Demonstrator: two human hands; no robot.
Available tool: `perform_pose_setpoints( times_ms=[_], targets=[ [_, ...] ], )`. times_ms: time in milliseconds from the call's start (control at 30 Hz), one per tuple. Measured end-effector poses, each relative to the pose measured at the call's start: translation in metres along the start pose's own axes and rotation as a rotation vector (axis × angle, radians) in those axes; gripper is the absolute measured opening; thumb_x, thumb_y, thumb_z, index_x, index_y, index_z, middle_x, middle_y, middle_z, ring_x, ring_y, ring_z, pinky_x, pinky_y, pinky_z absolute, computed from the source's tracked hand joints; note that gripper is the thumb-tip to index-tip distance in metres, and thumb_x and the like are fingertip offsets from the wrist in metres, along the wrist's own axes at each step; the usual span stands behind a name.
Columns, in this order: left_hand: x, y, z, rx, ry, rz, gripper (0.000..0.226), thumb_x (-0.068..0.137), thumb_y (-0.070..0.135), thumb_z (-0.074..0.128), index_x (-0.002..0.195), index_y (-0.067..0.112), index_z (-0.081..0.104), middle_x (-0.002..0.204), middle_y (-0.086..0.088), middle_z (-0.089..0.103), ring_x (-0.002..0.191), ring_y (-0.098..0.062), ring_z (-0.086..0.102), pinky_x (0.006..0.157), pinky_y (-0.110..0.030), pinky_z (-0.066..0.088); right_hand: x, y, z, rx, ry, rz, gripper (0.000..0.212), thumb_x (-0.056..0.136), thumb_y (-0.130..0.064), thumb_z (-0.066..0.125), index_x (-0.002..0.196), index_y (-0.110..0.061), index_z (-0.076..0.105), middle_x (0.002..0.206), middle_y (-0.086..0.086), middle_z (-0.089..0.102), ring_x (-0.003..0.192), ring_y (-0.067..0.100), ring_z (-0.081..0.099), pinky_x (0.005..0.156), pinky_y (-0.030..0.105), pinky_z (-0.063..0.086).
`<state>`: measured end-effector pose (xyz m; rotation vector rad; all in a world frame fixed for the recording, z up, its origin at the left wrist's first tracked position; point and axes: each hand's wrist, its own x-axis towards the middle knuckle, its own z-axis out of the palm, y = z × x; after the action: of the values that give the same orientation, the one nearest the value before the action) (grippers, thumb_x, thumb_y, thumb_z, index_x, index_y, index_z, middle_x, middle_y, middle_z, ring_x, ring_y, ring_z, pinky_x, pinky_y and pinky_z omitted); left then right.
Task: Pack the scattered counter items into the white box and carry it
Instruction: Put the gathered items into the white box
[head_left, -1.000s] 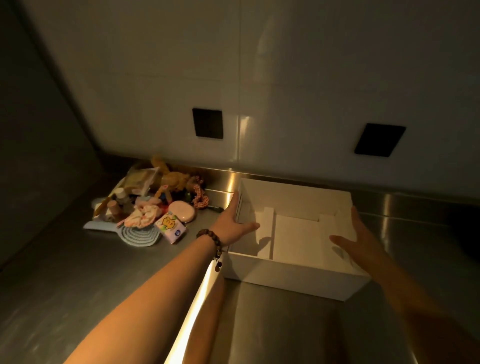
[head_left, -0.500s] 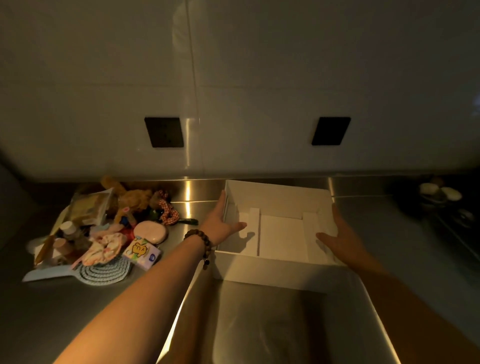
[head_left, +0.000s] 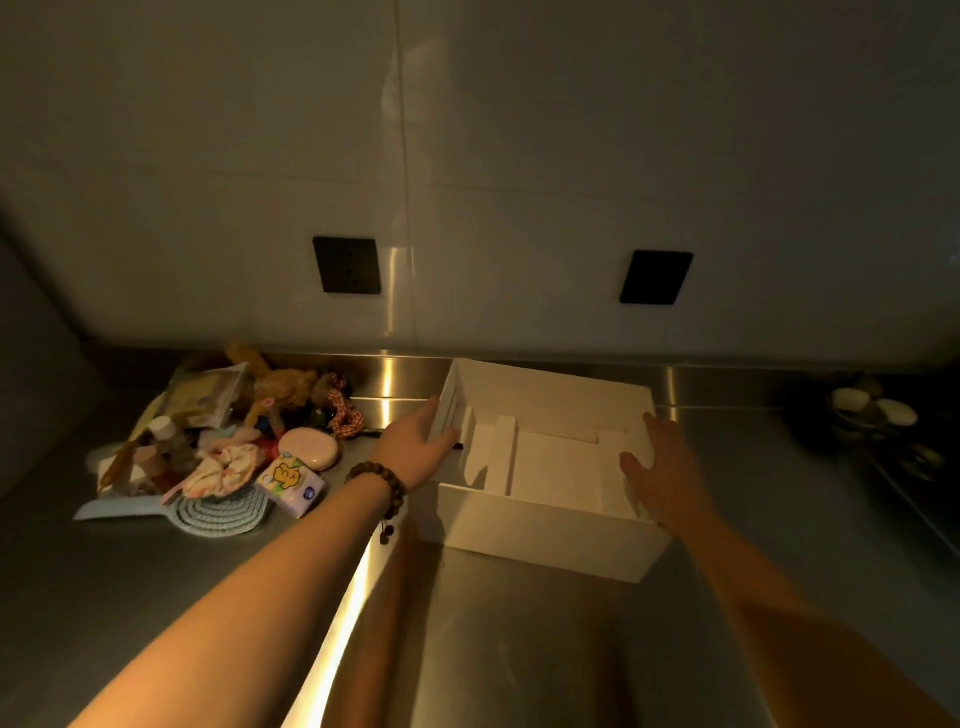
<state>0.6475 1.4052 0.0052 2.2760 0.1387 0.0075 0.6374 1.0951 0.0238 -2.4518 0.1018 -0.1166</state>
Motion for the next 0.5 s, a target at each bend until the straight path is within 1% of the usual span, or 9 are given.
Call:
perform_pose_setpoints(
  times_ms=[67, 167, 267, 333, 367, 400, 433, 467, 500],
  targets=[
    [-0.014, -0.004, -0.008, 0.061, 0.057, 0.024, 0.067, 0.088, 0.057, 0.046, 0.146, 0.029, 0.025, 0.145, -0.003, 0.040, 0.127, -0.023, 0.043, 0.097, -0.033, 0.037, 0.000, -0.012, 0.004, -0.017, -0.009, -0.083, 0.063, 0.093, -0.024, 0.056, 0.148, -0.012, 0.027, 0.156, 0.011, 0.024, 0.143, 0.026, 0.023, 0.115, 0.038, 0.022],
    [-0.035, -0.011, -0.021, 0.153, 0.140, 0.023, 0.068, 0.088, 0.059, 0.043, 0.146, 0.026, 0.025, 0.147, -0.003, 0.039, 0.128, -0.022, 0.042, 0.100, -0.034, 0.036, 0.000, -0.041, 0.022, -0.009, -0.109, -0.244, 0.060, 0.094, -0.031, 0.054, 0.147, -0.018, 0.030, 0.156, 0.005, 0.025, 0.144, 0.020, 0.022, 0.112, 0.031, 0.021],
    [-0.058, -0.023, -0.039, 0.230, 0.224, 0.026, 0.067, 0.089, 0.055, 0.045, 0.145, 0.024, 0.028, 0.146, -0.003, 0.040, 0.128, -0.021, 0.043, 0.102, -0.035, 0.037, -0.007, -0.080, 0.047, 0.044, -0.222, -0.365, 0.057, 0.094, -0.035, 0.054, 0.145, -0.020, 0.034, 0.154, 0.002, 0.029, 0.141, 0.018, 0.028, 0.104, 0.023, 0.025],
    [-0.071, -0.035, -0.057, 0.274, 0.279, 0.016, 0.064, 0.089, 0.052, 0.047, 0.144, 0.024, 0.030, 0.144, -0.004, 0.042, 0.127, -0.021, 0.044, 0.100, -0.034, 0.037, -0.015, -0.108, 0.065, 0.083, -0.276, -0.437, 0.055, 0.094, -0.035, 0.055, 0.144, -0.022, 0.036, 0.153, -0.001, 0.031, 0.134, 0.014, 0.037, 0.100, 0.016, 0.033],
    [-0.077, -0.043, -0.067, 0.297, 0.307, -0.003, 0.064, 0.089, 0.050, 0.048, 0.144, 0.023, 0.031, 0.144, -0.004, 0.042, 0.127, -0.021, 0.044, 0.100, -0.033, 0.036, -0.020, -0.123, 0.073, 0.107, -0.301, -0.473, 0.054, 0.094, -0.035, 0.055, 0.143, -0.022, 0.037, 0.151, -0.001, 0.033, 0.131, 0.012, 0.039, 0.099, 0.016, 0.039],
    [-0.083, -0.051, -0.076, 0.314, 0.331, -0.027, 0.064, 0.089, 0.050, 0.048, 0.144, 0.021, 0.031, 0.145, -0.004, 0.042, 0.128, -0.022, 0.042, 0.102, -0.034, 0.035, -0.025, -0.137, 0.082, 0.115, -0.324, -0.512, 0.054, 0.094, -0.035, 0.055, 0.143, -0.022, 0.038, 0.151, -0.001, 0.032, 0.132, 0.014, 0.039, 0.101, 0.022, 0.042],
    [-0.089, -0.059, -0.085, 0.324, 0.347, -0.050, 0.065, 0.089, 0.049, 0.049, 0.144, 0.020, 0.031, 0.145, -0.005, 0.041, 0.129, -0.022, 0.041, 0.103, -0.034, 0.034, -0.030, -0.150, 0.091, 0.096, -0.342, -0.557, 0.054, 0.094, -0.037, 0.053, 0.143, -0.022, 0.037, 0.153, -0.001, 0.031, 0.136, 0.017, 0.035, 0.107, 0.027, 0.037],
    [-0.094, -0.067, -0.093, 0.328, 0.358, -0.066, 0.066, 0.088, 0.048, 0.050, 0.144, 0.019, 0.031, 0.145, -0.006, 0.041, 0.130, -0.023, 0.041, 0.104, -0.035, 0.034, -0.035, -0.163, 0.098, 0.063, -0.354, -0.604, 0.055, 0.094, -0.038, 0.052, 0.144, -0.022, 0.036, 0.154, 0.000, 0.030, 0.140, 0.018, 0.030, 0.110, 0.029, 0.028],
    [-0.099, -0.075, -0.101, 0.330, 0.366, -0.082, 0.066, 0.088, 0.048, 0.050, 0.144, 0.019, 0.031, 0.145, -0.007, 0.042, 0.129, -0.023, 0.041, 0.105, -0.035, 0.034, -0.039, -0.175, 0.106, 0.038, -0.360, -0.647, 0.055, 0.094, -0.039, 0.051, 0.145, -0.021, 0.035, 0.154, 0.000, 0.030, 0.141, 0.017, 0.028, 0.110, 0.028, 0.024]
  ],
)
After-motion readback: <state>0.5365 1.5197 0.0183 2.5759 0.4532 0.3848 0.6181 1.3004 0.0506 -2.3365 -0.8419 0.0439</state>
